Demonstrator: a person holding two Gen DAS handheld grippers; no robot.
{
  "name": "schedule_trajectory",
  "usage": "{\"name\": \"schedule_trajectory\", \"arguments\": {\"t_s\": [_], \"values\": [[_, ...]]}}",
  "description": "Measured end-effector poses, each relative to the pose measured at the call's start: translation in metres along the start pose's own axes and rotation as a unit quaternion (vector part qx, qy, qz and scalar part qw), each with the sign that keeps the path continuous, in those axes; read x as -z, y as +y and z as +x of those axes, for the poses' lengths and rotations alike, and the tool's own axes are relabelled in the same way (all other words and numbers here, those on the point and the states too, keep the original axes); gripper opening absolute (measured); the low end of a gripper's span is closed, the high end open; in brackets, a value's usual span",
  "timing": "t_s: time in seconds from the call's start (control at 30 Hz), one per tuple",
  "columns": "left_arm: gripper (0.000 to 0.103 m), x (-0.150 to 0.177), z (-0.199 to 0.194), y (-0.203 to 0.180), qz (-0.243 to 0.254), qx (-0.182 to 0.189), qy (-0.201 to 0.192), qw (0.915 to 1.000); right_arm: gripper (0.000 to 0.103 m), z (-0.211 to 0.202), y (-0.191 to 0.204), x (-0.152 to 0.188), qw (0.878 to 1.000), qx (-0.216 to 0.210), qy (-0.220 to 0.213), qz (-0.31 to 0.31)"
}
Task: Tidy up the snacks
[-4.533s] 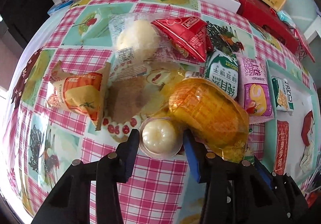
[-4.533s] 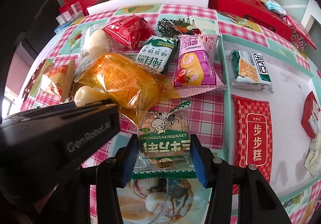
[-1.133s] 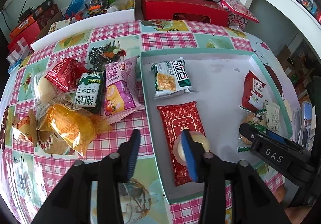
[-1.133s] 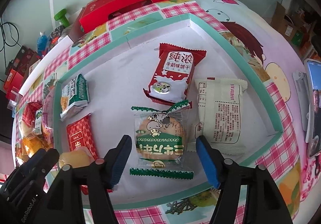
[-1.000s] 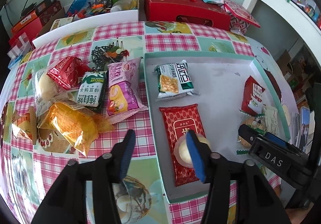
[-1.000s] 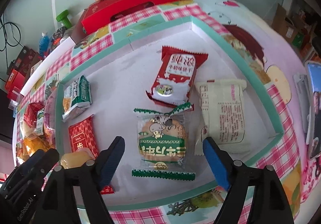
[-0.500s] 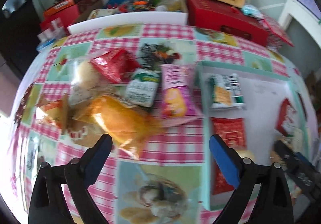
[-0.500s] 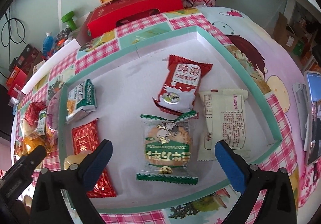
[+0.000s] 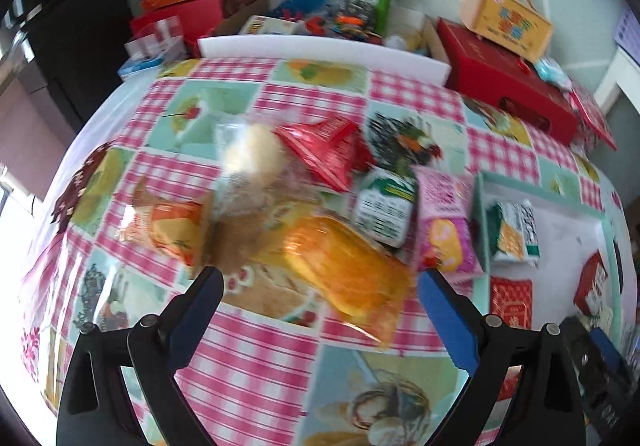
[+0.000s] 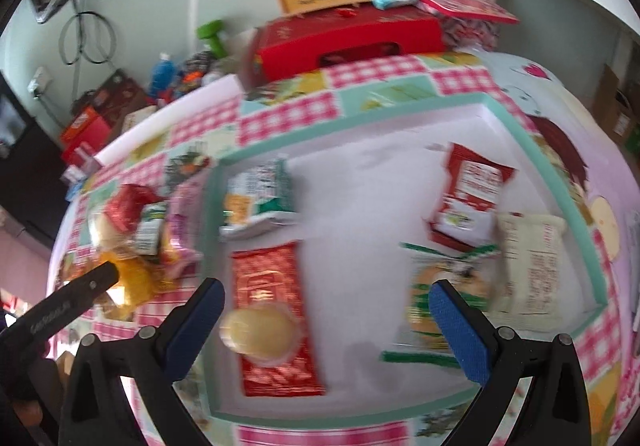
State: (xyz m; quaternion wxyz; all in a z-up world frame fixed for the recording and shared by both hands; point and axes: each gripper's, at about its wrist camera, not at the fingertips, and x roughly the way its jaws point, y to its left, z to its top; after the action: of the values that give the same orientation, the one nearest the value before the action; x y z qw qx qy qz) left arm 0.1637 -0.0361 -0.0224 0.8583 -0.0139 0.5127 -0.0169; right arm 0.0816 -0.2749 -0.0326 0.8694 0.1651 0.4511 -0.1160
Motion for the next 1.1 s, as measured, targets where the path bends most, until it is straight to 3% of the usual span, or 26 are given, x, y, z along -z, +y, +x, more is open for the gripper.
{"name": "schedule_trajectory", "arguments": {"t_s": [0.3, 0.57, 0.83, 1.03, 1.1], "values": [[0.098, -0.006, 0.005, 0.04, -0.047, -0.003, 0.008, 0.9988, 0.103, -0.001, 0.049, 0.003, 0.997, -0.038, -0.029, -0.059], [0.098, -0.015, 0.008, 0.082, -0.1, 0.0, 0.016, 0.9948, 0.102, 0.009, 0.07, 0.003, 0.996, -0.063, -0.006, -0.064], [0.098, -0.026, 0.014, 0.115, -0.118, 0.012, 0.02, 0.9927, 0.097, 0.008, 0.11, -0.002, 0.991, -0.068, -0.023, -0.113], [0.098, -0.027, 0.029, 0.131, -0.129, 0.017, 0.035, 0.9909, 0.093, 0.02, 0.143, -0.008, 0.986, -0.082, -0.009, -0.146], [0.098, -0.028, 0.033, 0.133, -0.13, 0.021, 0.036, 0.9907, 0.087, 0.026, 0.154, -0.01, 0.984, -0.089, -0.002, -0.156]]}}
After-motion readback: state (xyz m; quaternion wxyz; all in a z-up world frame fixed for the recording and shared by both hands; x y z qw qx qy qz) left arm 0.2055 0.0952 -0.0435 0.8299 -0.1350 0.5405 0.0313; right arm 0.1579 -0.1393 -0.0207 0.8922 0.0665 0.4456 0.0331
